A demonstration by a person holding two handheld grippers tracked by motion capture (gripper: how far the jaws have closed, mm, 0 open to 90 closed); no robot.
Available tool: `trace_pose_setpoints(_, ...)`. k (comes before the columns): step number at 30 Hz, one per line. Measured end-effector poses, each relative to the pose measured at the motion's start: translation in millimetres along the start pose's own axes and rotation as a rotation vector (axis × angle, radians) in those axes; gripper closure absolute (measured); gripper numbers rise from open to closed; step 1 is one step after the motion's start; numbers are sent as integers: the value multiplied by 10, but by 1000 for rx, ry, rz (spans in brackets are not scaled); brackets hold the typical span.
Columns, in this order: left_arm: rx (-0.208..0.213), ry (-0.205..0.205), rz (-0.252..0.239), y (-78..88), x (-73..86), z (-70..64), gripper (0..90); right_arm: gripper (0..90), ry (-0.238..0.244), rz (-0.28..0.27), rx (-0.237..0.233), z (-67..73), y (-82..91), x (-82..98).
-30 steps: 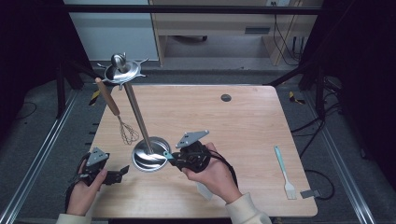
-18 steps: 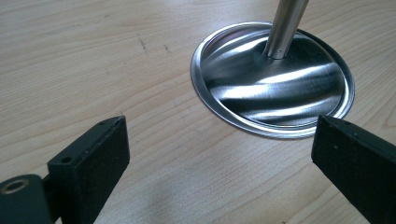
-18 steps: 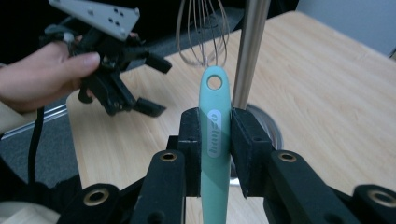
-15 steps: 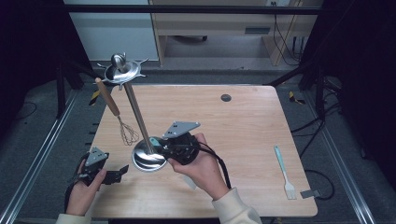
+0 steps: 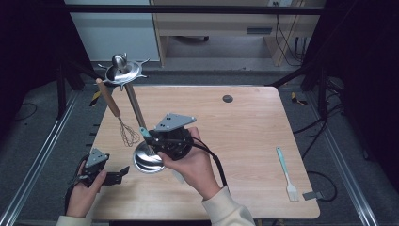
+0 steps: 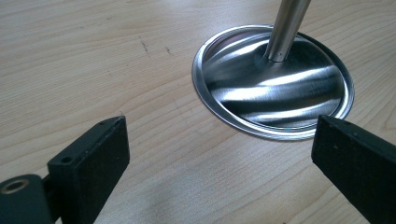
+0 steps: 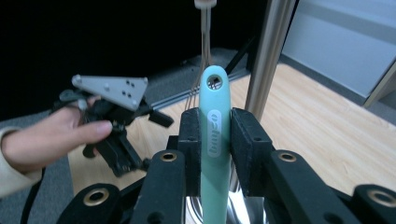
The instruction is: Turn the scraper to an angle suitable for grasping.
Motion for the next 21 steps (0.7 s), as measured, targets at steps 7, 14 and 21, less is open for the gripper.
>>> trace_pose_setpoints(7, 1, -5, 2, 6, -4, 6, 39, 748, 16, -50, 17, 55, 10, -161)
trace_pose_setpoints(14, 0, 0, -3, 10, -7, 9, 39, 748, 30, -97, 32, 98, 24, -313)
trace_pose_setpoints(21, -6, 6, -13, 10, -10, 7, 39, 748, 36, -133, 49, 135, 54, -433)
Point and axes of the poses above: each handheld gripper's, and its own axes: y roughly backward along the jaws, x roughly out of its underside, z roughly to its left, the point moved 2 cm from there along -y, roughly forward along the jaws, and after that the axes turned 15 degrees about -z, right-handed, at the moved point
